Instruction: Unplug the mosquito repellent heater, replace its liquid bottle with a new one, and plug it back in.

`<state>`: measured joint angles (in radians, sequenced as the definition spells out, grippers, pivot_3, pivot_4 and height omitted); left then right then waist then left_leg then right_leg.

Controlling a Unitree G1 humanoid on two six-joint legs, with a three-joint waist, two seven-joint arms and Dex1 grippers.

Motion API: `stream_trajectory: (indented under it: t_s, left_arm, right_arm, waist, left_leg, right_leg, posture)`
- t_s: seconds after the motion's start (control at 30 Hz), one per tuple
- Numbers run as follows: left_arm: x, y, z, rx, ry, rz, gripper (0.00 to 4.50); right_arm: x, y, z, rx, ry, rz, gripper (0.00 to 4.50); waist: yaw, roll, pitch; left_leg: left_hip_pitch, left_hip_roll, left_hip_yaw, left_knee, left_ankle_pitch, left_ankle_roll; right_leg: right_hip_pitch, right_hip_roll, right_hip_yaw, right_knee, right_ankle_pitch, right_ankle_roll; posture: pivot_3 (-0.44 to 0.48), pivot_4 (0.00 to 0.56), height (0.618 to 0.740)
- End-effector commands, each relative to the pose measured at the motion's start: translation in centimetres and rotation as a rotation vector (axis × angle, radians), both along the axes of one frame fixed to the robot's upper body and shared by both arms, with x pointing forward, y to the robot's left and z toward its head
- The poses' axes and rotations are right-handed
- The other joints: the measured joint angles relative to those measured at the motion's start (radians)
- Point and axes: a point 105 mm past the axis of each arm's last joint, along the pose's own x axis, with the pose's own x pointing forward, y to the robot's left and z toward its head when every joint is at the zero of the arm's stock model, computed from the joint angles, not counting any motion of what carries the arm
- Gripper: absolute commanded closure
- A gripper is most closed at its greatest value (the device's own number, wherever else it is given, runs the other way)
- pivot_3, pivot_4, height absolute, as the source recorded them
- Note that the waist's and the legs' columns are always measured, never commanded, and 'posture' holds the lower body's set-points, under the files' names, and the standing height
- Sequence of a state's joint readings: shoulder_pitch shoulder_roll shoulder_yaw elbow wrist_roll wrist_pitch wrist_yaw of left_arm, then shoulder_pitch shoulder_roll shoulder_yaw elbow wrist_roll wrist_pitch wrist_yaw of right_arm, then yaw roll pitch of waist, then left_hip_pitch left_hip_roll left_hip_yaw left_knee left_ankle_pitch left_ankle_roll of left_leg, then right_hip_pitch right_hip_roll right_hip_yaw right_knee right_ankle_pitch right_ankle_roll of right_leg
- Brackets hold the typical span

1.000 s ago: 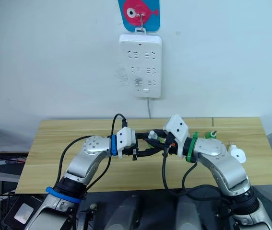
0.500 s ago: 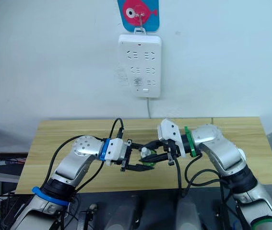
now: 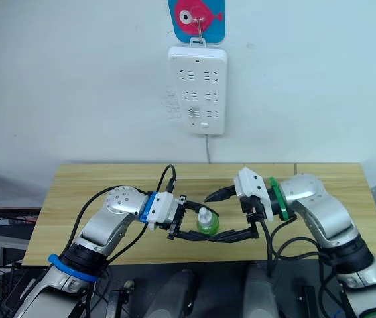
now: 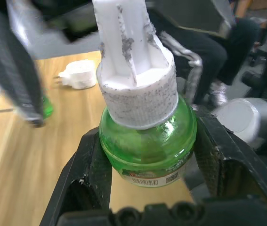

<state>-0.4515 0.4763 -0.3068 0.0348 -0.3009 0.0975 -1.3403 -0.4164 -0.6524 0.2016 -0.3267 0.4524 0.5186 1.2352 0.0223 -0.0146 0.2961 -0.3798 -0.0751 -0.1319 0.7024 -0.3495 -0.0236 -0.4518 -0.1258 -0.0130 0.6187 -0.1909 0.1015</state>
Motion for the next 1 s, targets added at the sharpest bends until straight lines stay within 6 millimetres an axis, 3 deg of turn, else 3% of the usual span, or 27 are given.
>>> stream_trajectory:
  t_s: [0.03,0.23,0.53,0.63,0.9,1.0]
  left_arm:
    - [1.2,0.1,1.0,-0.056,-0.005,0.091,2.25]
    - [4.2,0.3,1.9,-0.118,-0.013,0.27,2.25]
    - [4.9,-0.2,2.3,-0.132,-0.008,0.278,2.25]
    - [4.6,-0.4,2.2,-0.128,-0.007,0.266,2.25]
    - [4.3,-0.6,2.0,-0.127,-0.003,0.257,2.25]
    - [4.3,-0.5,2.0,-0.127,-0.006,0.258,2.25]
  right_arm:
    - [0.3,-0.1,1.4,0.06,-0.07,-0.144,0.05]
    - [2.2,1.5,2.9,0.154,-0.211,-0.419,0.05]
    - [3.1,3.3,3.3,0.224,-0.219,-0.519,0.05]
    - [3.1,3.3,2.8,0.212,-0.21,-0.516,0.56]
    - [2.9,3.4,2.6,0.214,-0.183,-0.496,3.48]
    - [2.7,3.4,2.6,0.216,-0.155,-0.475,3.49]
  waist:
    - [-0.002,0.0,0.0]
    - [-0.004,0.0,0.0]
    - [-0.008,0.0,0.0]
    - [-0.012,0.0,0.0]
    - [-0.022,0.0,0.0]
    - [-0.022,0.0,0.0]
  left_leg:
    - [0.0,0.0,0.001,0.0,0.0,0.0]
    - [-0.001,0.0,0.001,0.005,0.001,-0.001]
    - [-0.003,-0.001,0.0,0.008,0.001,-0.001]
    - [-0.003,-0.001,0.0,0.008,0.001,-0.001]
    - [-0.003,-0.001,0.0,0.008,0.001,-0.001]
    - [-0.003,-0.001,0.0,0.008,0.001,-0.001]
  right_leg:
    - [-0.001,0.0,0.0,0.001,0.0,0.0]
    - [-0.004,0.0,0.002,0.009,0.0,-0.001]
    - [-0.004,0.0,0.001,0.01,0.0,0.0]
    - [-0.004,0.0,0.001,0.01,0.0,0.0]
    - [-0.004,0.0,0.001,0.01,0.0,0.0]
    - [-0.004,0.0,0.001,0.01,0.0,0.0]
  posture:
    - [0.063,0.264,0.74]
    - [0.055,0.265,0.74]
    - [0.041,0.267,0.74]
    - [0.04,0.266,0.74]
    - [0.051,0.266,0.74]
    - [0.056,0.269,0.74]
